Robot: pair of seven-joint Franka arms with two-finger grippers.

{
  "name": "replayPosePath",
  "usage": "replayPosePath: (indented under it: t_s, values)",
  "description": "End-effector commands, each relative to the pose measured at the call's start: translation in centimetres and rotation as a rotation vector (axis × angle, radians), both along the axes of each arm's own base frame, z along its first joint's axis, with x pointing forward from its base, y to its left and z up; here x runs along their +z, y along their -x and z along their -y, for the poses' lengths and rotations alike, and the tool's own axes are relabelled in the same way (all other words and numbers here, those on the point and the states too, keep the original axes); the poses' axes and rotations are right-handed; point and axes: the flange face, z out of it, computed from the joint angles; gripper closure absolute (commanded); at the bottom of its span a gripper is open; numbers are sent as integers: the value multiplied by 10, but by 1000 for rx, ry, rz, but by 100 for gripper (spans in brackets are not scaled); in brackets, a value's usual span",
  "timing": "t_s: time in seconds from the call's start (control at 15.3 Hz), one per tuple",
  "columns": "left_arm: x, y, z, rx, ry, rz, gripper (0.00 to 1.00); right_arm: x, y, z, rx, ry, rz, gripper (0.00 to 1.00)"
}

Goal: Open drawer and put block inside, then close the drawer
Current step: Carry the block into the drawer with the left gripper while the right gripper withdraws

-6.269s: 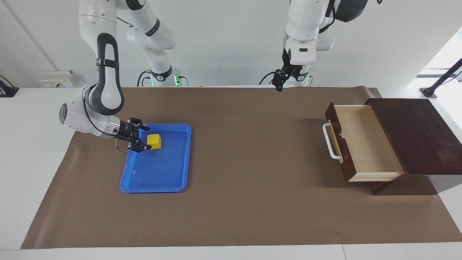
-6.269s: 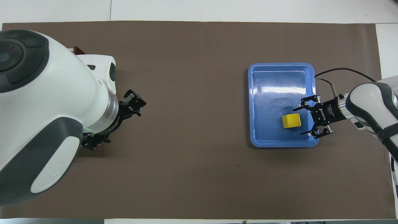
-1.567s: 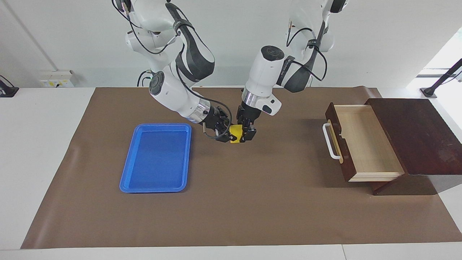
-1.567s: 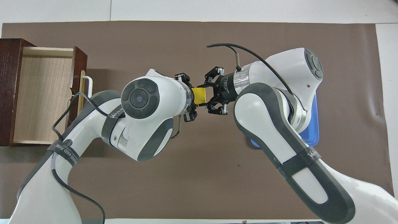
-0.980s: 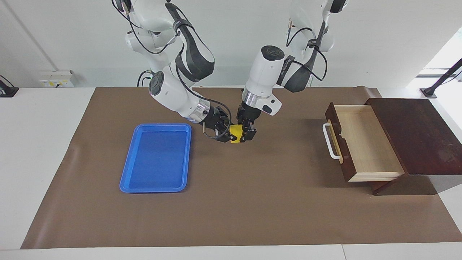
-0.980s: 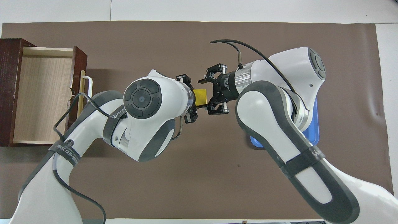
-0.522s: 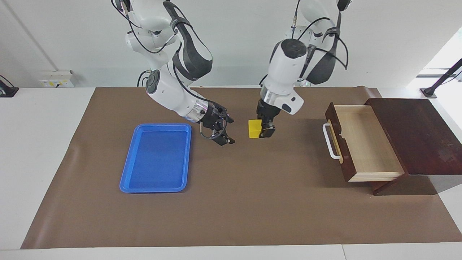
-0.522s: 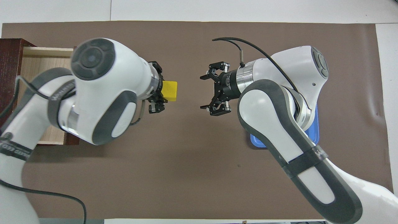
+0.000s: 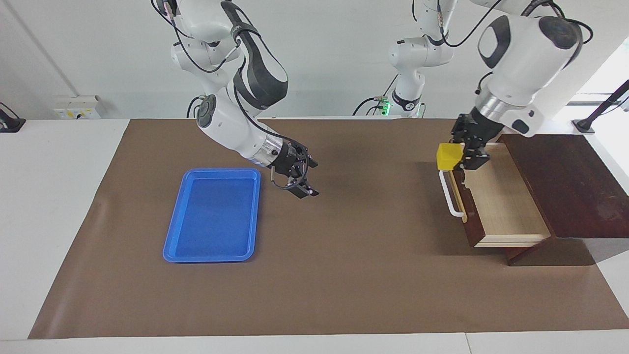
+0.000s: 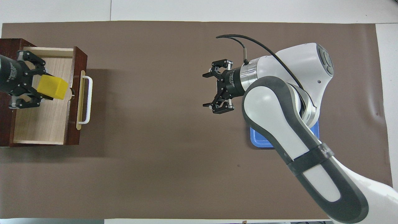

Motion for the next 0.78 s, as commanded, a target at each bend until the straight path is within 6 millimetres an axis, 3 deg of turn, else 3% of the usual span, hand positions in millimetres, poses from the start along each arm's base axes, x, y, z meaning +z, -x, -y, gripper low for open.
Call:
replayPosePath:
  t_s: [0.0,0.26,0.39,0.59,0.65,0.72]
  values:
    - [-27,6,-32,-55,18,16,100,20,-15,36,-38,-33,-20,0]
    - [-91,16,-63,-48,15,-5,100,54,-34,89,-41,-14,2,0]
    - [-107,20,-62,-46,13,-4,100,64,-39,114,-9,44,23,0]
    - [-119,24,-64,-80,13,-8,100,76,-37,136,155,135,83,0]
    - [-120,26,-64,-90,11,-4,97,81,-37,150,206,162,99,0]
    - [-121,26,-64,-89,10,-1,75,82,-35,162,271,192,116,0]
